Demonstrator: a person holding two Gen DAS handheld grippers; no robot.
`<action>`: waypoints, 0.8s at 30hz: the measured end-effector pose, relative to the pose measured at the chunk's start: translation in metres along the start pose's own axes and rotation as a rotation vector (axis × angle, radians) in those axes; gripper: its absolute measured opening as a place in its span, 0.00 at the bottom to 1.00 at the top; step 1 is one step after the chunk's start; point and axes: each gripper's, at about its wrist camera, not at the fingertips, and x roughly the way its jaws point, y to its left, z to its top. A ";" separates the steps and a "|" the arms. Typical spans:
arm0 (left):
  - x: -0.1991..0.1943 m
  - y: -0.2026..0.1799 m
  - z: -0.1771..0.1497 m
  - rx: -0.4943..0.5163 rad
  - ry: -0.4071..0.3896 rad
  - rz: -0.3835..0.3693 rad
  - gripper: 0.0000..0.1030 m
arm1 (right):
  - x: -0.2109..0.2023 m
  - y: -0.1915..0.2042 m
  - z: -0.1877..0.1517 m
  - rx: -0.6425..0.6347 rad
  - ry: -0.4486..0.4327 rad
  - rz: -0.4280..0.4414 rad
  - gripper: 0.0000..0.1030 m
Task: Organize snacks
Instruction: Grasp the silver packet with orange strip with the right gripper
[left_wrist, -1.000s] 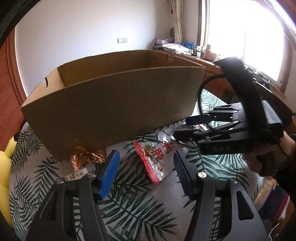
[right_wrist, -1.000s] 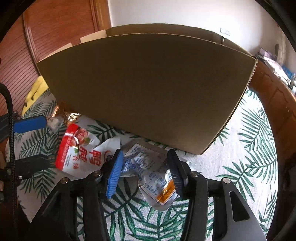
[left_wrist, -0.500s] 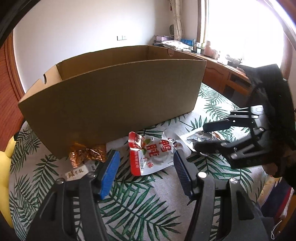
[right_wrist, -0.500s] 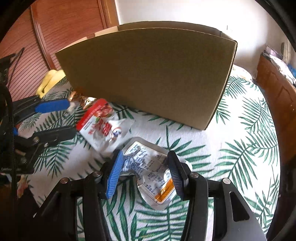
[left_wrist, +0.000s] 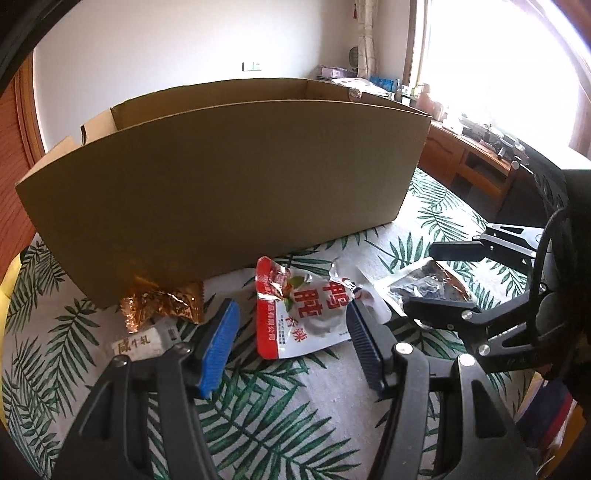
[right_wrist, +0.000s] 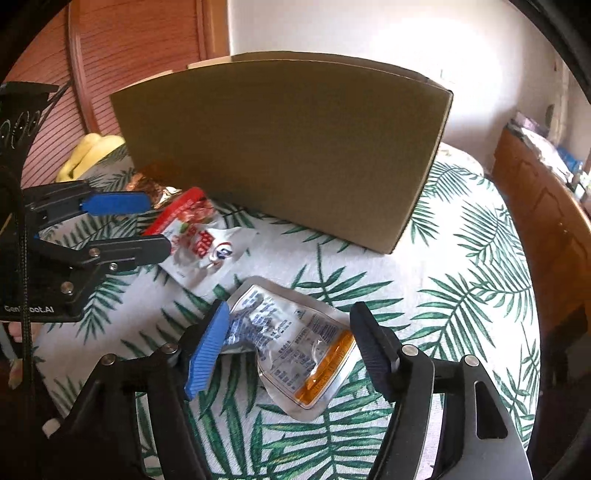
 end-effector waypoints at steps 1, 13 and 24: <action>0.000 0.001 0.000 -0.001 0.000 -0.001 0.59 | 0.001 0.000 0.000 0.000 0.000 -0.010 0.72; 0.016 0.001 0.006 -0.035 0.007 0.000 0.59 | -0.005 -0.002 -0.007 -0.016 -0.014 -0.111 0.80; 0.038 -0.004 0.015 -0.054 0.081 0.007 0.63 | -0.014 -0.012 -0.012 0.056 -0.028 -0.082 0.80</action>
